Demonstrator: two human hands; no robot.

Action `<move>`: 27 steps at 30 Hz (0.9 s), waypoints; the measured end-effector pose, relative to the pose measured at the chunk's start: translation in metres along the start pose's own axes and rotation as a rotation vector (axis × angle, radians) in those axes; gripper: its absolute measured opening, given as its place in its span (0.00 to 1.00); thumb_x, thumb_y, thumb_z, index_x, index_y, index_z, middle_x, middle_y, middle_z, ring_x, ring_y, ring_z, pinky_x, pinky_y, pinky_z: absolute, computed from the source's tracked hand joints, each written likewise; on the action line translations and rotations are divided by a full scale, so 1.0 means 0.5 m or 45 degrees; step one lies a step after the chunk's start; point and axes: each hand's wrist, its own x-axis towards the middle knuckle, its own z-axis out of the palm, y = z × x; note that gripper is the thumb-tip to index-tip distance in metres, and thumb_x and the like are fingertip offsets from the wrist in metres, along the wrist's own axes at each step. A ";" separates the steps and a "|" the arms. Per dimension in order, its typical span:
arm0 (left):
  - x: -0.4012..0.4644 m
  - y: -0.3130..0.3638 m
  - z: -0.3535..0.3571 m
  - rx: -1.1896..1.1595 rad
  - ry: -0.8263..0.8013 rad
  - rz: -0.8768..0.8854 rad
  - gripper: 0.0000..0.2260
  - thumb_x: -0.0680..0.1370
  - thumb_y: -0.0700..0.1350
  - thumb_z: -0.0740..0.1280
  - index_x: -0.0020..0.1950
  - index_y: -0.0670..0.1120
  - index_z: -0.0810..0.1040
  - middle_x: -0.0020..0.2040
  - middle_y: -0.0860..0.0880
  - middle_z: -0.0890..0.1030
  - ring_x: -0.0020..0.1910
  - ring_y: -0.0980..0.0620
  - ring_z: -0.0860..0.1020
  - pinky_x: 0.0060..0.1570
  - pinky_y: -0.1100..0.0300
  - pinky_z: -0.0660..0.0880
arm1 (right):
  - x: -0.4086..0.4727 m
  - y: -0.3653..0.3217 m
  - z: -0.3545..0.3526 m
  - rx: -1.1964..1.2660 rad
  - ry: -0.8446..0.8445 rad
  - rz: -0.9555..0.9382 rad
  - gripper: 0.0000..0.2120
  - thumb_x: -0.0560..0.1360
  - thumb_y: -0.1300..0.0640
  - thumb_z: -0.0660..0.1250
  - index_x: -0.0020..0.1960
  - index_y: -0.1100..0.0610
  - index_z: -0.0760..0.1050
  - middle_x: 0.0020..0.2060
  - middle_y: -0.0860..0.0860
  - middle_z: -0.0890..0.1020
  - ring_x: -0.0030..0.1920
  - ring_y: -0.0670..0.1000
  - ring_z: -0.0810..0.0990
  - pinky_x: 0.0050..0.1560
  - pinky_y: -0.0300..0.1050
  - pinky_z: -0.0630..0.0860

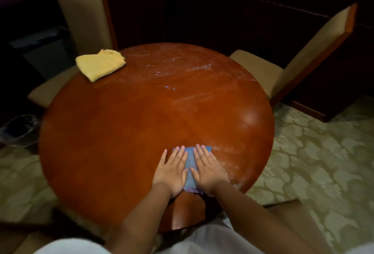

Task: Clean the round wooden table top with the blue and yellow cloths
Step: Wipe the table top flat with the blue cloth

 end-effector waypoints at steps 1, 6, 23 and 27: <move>-0.002 -0.006 -0.001 -0.017 -0.005 -0.027 0.26 0.83 0.52 0.41 0.77 0.45 0.37 0.78 0.48 0.37 0.76 0.51 0.37 0.73 0.47 0.35 | 0.008 -0.006 0.000 0.005 -0.003 -0.021 0.36 0.81 0.45 0.36 0.62 0.61 0.78 0.63 0.55 0.78 0.63 0.53 0.77 0.62 0.48 0.74; 0.011 -0.003 -0.012 -0.071 -0.034 -0.129 0.26 0.82 0.52 0.42 0.77 0.44 0.37 0.77 0.47 0.37 0.76 0.50 0.36 0.74 0.46 0.37 | 0.044 -0.004 0.000 -0.016 -0.086 -0.109 0.35 0.82 0.44 0.36 0.66 0.63 0.74 0.66 0.56 0.75 0.66 0.54 0.73 0.67 0.50 0.68; 0.225 -0.097 -0.058 -0.146 -0.069 -0.312 0.26 0.82 0.53 0.41 0.76 0.46 0.35 0.77 0.48 0.34 0.75 0.50 0.34 0.73 0.43 0.39 | 0.300 0.039 -0.050 -0.007 -0.184 -0.333 0.51 0.66 0.34 0.16 0.77 0.62 0.45 0.75 0.54 0.43 0.76 0.54 0.41 0.72 0.49 0.35; 0.292 -0.126 -0.072 -0.197 -0.035 -0.373 0.26 0.82 0.53 0.42 0.77 0.46 0.36 0.77 0.48 0.35 0.75 0.51 0.34 0.73 0.43 0.38 | 0.381 0.044 -0.077 -0.046 -0.082 -0.329 0.43 0.75 0.38 0.24 0.76 0.63 0.52 0.76 0.56 0.52 0.76 0.53 0.47 0.75 0.52 0.51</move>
